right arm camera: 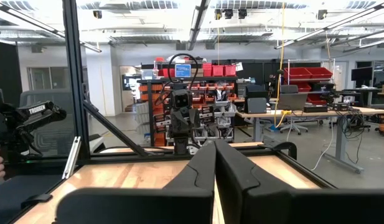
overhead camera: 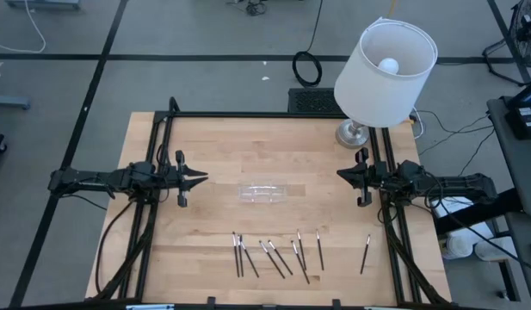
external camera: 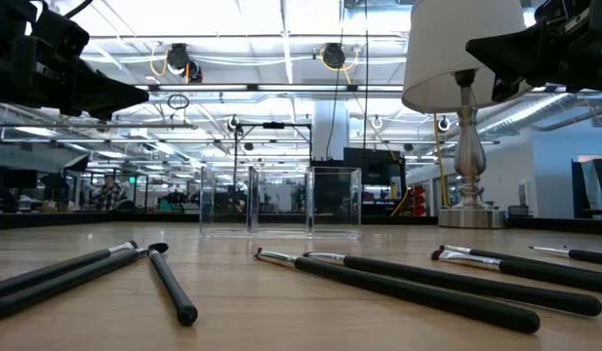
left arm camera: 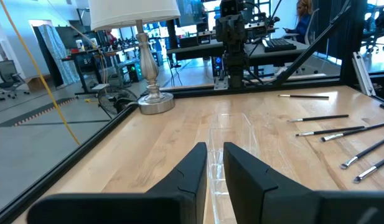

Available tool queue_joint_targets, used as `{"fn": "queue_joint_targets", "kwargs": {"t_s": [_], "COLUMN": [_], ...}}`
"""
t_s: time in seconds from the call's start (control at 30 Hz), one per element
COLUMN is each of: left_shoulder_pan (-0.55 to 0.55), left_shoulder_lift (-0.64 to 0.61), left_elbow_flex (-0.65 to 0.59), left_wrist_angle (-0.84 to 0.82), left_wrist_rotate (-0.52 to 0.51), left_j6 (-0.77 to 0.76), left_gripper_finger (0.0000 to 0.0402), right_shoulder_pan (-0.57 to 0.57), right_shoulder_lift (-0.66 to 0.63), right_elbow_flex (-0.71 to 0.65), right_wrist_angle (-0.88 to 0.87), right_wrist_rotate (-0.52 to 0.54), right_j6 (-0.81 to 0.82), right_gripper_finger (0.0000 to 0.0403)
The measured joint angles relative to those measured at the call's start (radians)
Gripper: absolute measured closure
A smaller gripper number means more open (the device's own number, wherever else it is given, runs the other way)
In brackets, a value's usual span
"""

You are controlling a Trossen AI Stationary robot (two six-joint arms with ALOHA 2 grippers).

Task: Put items in baskets/containers

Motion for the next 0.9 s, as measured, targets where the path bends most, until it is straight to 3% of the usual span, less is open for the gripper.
{"fn": "queue_joint_targets", "kwargs": {"t_s": [0.9], "left_shoulder_pan": [0.000], "left_shoulder_lift": [0.000], "left_elbow_flex": [0.000], "left_wrist_angle": [0.000], "left_wrist_rotate": [-0.002], "left_j6": [0.026], "left_gripper_finger": [0.0337], "right_shoulder_pan": [0.000], "right_shoulder_lift": [0.000], "right_elbow_flex": [0.000], "right_wrist_angle": [0.020], "right_wrist_rotate": [0.000], "right_j6": [0.007], "right_gripper_finger": [0.0403]}}
